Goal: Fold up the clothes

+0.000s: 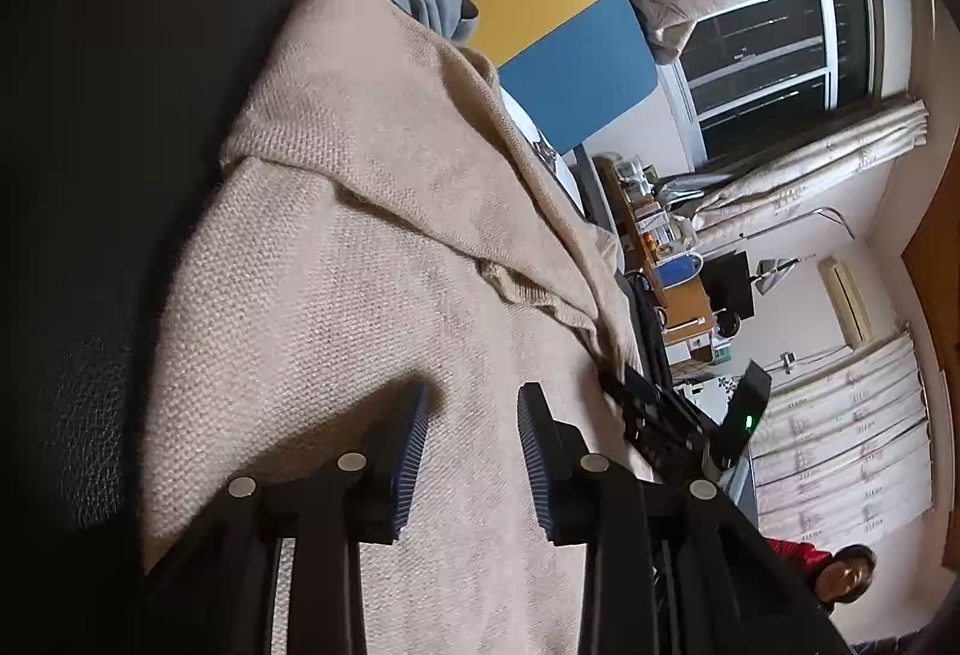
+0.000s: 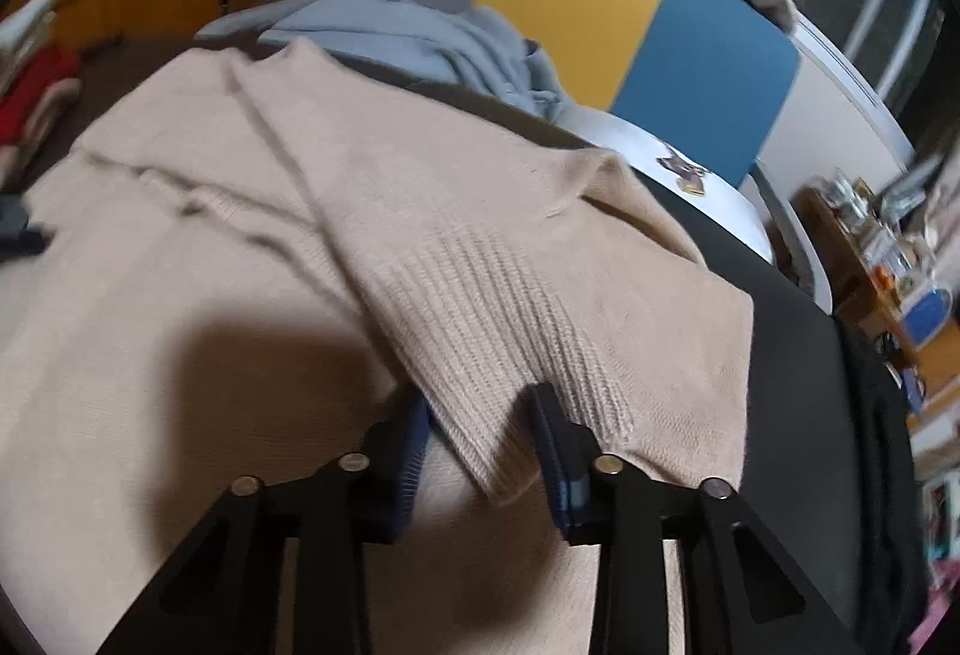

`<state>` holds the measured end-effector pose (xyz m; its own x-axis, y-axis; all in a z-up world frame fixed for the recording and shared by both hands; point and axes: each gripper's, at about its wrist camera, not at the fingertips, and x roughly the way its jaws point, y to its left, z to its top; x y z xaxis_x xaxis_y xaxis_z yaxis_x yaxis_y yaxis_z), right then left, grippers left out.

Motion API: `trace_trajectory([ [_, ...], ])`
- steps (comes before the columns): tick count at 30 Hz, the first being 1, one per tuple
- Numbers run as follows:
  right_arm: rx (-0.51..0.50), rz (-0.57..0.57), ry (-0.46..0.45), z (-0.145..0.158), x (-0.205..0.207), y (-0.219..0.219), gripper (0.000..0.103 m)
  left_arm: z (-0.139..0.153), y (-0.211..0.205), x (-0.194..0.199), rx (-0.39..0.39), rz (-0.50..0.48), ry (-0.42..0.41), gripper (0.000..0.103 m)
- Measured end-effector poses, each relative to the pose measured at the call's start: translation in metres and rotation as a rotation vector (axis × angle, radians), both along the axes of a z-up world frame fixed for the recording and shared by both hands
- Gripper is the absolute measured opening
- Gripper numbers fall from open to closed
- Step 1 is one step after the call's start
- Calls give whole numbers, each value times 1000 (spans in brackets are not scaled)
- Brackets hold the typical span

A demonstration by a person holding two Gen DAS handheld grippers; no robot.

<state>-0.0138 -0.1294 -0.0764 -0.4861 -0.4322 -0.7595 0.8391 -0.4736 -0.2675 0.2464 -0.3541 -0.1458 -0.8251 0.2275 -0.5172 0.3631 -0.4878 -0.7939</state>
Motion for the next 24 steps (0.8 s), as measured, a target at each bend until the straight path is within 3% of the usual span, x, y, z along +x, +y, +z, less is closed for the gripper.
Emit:
trace_trajectory([
  [1, -3, -14, -14, 0, -4, -1, 18, -1, 0, 1, -2, 0, 4, 30],
  [4, -40, -30, -107, 13, -14, 4, 6, 1, 0, 1, -5, -1, 8, 30],
  [7, -111, -35, -195, 39, -23, 11, 6, 5, -3, 0, 10, -8, 21, 32],
  [12, -368, -94, -391, 114, -70, 36, 6, 5, -5, 0, 23, -21, 33, 33],
  [16, -394, -247, -440, 118, -128, 49, 7, 5, -5, 1, 13, -31, 24, 33],
  [18, -412, -284, -519, 102, -161, 52, 14, 4, -4, 1, 8, -37, 17, 33],
  [21, -460, -368, -580, 74, -183, 68, 61, 6, -5, 0, 18, -35, 12, 34],
  [24, -520, -398, -686, 46, -184, 83, 62, 8, -6, -2, 31, -32, 18, 35],
])
